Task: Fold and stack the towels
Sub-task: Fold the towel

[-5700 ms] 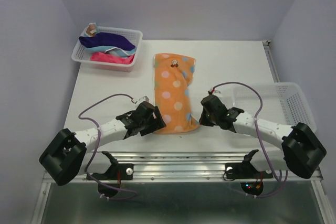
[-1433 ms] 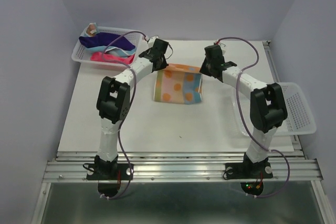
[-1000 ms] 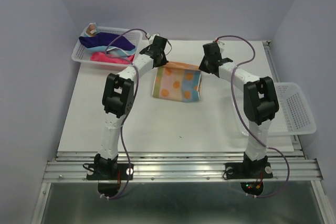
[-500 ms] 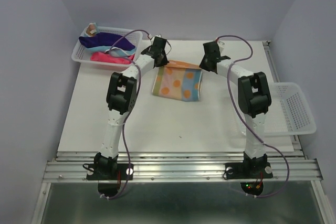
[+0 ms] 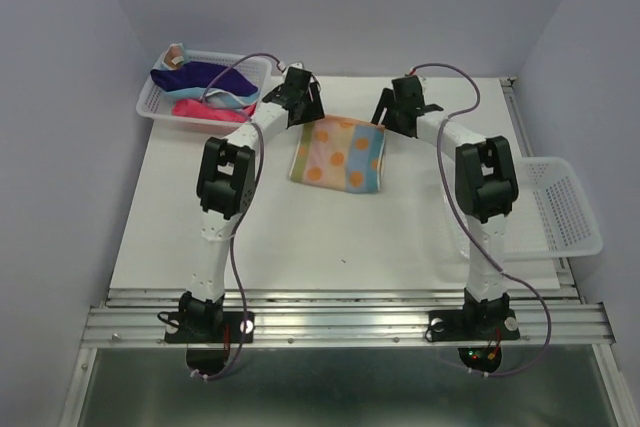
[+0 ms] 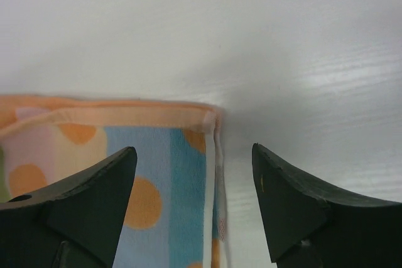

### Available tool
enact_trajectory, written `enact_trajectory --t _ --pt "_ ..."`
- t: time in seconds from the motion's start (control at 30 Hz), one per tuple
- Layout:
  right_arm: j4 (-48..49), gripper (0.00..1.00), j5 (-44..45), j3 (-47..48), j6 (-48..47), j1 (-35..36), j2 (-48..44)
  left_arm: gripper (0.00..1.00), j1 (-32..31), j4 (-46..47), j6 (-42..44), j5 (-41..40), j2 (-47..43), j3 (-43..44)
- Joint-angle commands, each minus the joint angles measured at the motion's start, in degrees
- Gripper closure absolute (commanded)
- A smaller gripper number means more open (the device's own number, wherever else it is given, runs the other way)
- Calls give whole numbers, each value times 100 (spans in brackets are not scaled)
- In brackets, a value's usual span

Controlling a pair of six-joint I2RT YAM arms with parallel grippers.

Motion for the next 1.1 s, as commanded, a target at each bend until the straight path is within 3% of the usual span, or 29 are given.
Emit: enact_trajectory --t 0.0,0.03,0.07,0.1,0.17,0.2,0.3,0.47,0.63,0.87,0.93,0.97,1.0,1.07 --pt "221 17 -824 -612 -299 40 -1226 23 -30 356 51 69 -1537 -922" --pt "248 12 -895 -1041 -291 127 -1602 21 -39 444 16 60 -1750 -1536" --pt "248 3 -905 -1271 -290 128 -1823 21 -57 532 -36 52 -1970 -1543" --pt "266 0 -896 -1473 -273 268 -2017 17 -74 629 -80 43 -2198 -2221" --pt "240 0 -721 -1965 -185 453 -2395 15 -110 927 -273 -27 -2892 -2963" --pt "205 0 -642 -2420 -107 610 -2693 4 -110 1015 -335 -45 -3104 -3636" --pt "-41 0 -369 -3082 78 901 -3125 4 -110 1227 -546 -124 -3921 -4801" --pt "-24 0 -184 -3716 534 1104 -3276 4 -110 1596 -670 -2 -4257 -5760" --pt "117 5 -79 -3936 843 1104 -3101 6 -110 1623 -652 -1 -3995 -5770" --pt "239 22 -87 -4095 922 1104 -2705 16 -101 1623 -635 34 -3405 -5568" --pt "213 33 -105 -4112 949 1104 -2634 21 -101 1614 -634 34 -3247 -5480" --pt "196 43 -131 -4121 966 1104 -2626 25 -101 1623 -634 69 -3203 -5463" --pt "196 47 -149 -4199 992 1095 -2643 36 -101 1614 -652 104 -3142 -5454" --pt "318 58 -271 -4314 1010 1104 -2696 46 -101 1675 -678 174 -3097 -5497"
